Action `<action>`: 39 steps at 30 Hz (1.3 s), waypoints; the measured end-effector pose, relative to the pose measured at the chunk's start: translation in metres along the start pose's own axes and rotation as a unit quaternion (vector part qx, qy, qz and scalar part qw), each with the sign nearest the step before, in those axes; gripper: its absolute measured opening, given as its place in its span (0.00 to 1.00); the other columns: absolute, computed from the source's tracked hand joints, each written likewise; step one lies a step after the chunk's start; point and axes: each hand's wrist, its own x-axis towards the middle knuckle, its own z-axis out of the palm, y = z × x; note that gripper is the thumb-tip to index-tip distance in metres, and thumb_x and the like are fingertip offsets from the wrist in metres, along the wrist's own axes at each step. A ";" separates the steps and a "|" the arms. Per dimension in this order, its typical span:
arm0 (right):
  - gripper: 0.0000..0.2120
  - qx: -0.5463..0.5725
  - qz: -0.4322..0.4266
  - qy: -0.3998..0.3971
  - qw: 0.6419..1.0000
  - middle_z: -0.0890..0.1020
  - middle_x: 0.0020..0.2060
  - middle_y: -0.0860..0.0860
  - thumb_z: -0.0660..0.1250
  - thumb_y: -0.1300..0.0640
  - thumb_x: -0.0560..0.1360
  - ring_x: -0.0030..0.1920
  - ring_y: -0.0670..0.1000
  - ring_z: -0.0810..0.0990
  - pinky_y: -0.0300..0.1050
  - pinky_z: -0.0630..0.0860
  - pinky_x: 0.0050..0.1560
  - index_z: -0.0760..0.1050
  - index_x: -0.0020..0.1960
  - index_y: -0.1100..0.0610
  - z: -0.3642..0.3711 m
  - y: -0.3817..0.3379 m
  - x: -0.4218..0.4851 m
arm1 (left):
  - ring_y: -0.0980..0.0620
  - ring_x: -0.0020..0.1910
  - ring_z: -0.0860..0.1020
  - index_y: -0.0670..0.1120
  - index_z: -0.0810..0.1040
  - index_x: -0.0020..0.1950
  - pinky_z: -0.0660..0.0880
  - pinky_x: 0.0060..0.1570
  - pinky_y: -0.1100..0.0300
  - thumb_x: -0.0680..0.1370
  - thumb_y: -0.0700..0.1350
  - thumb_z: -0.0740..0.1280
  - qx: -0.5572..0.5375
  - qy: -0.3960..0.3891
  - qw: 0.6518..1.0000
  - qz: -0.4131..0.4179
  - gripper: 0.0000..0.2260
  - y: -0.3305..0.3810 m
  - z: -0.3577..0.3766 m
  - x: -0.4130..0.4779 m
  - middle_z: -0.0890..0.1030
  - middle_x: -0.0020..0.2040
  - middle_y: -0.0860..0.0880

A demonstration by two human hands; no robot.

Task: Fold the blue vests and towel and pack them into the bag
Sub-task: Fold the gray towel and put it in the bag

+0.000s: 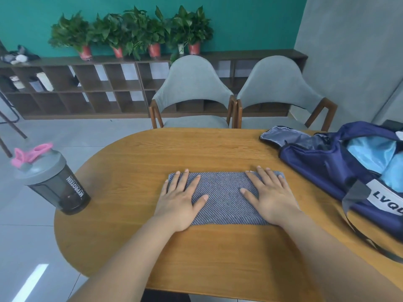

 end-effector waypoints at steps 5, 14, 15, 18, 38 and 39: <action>0.40 -0.003 0.012 -0.001 1.000 0.46 0.85 0.47 0.36 0.23 0.77 0.84 0.51 0.41 0.57 0.43 0.83 0.43 0.84 0.39 0.001 0.003 0.001 | 0.51 0.82 0.31 0.64 0.35 0.83 0.37 0.82 0.45 0.78 0.76 0.33 -0.008 0.006 1.000 0.006 0.35 0.002 0.000 0.001 0.31 0.83 0.55; 0.38 -0.010 0.010 -0.009 1.000 0.44 0.85 0.48 0.38 0.25 0.79 0.84 0.53 0.38 0.58 0.40 0.83 0.43 0.85 0.40 -0.003 0.000 -0.004 | 0.48 0.71 0.77 0.44 0.83 0.66 0.62 0.78 0.45 0.84 0.50 0.59 -0.019 0.354 0.930 0.097 0.18 0.006 0.016 -0.022 0.84 0.65 0.47; 0.38 -0.012 0.005 -0.004 1.000 0.44 0.85 0.48 0.38 0.26 0.79 0.84 0.54 0.38 0.58 0.40 0.82 0.45 0.85 0.41 -0.006 0.000 -0.005 | 0.48 0.68 0.79 0.43 0.85 0.63 0.65 0.77 0.44 0.84 0.48 0.61 -0.023 0.383 0.917 0.111 0.16 0.006 0.019 -0.025 0.85 0.62 0.48; 0.34 -0.006 -0.083 0.030 0.996 0.46 0.85 0.45 0.41 0.29 0.81 0.84 0.52 0.38 0.56 0.40 0.83 0.52 0.84 0.40 -0.017 -0.010 -0.007 | 0.50 0.63 0.82 0.44 0.86 0.59 0.66 0.76 0.46 0.83 0.47 0.61 -0.037 0.399 0.910 0.102 0.15 0.003 0.017 -0.028 0.86 0.57 0.49; 0.28 0.047 -0.106 -0.026 0.993 0.51 0.84 0.44 0.47 0.32 0.84 0.84 0.52 0.44 0.55 0.43 0.82 0.55 0.82 0.35 -0.024 -0.037 0.008 | 0.50 0.70 0.75 0.46 0.82 0.66 0.67 0.74 0.52 0.84 0.52 0.61 -0.096 0.344 0.928 0.104 0.17 0.000 0.019 -0.023 0.81 0.68 0.50; 0.28 0.025 -0.126 -0.040 0.991 0.49 0.84 0.42 0.45 0.31 0.83 0.84 0.49 0.43 0.53 0.42 0.83 0.53 0.82 0.34 -0.019 -0.027 0.007 | 0.50 0.70 0.75 0.47 0.82 0.66 0.67 0.74 0.53 0.84 0.52 0.61 -0.096 0.341 0.929 0.105 0.17 0.000 0.019 -0.023 0.81 0.68 0.50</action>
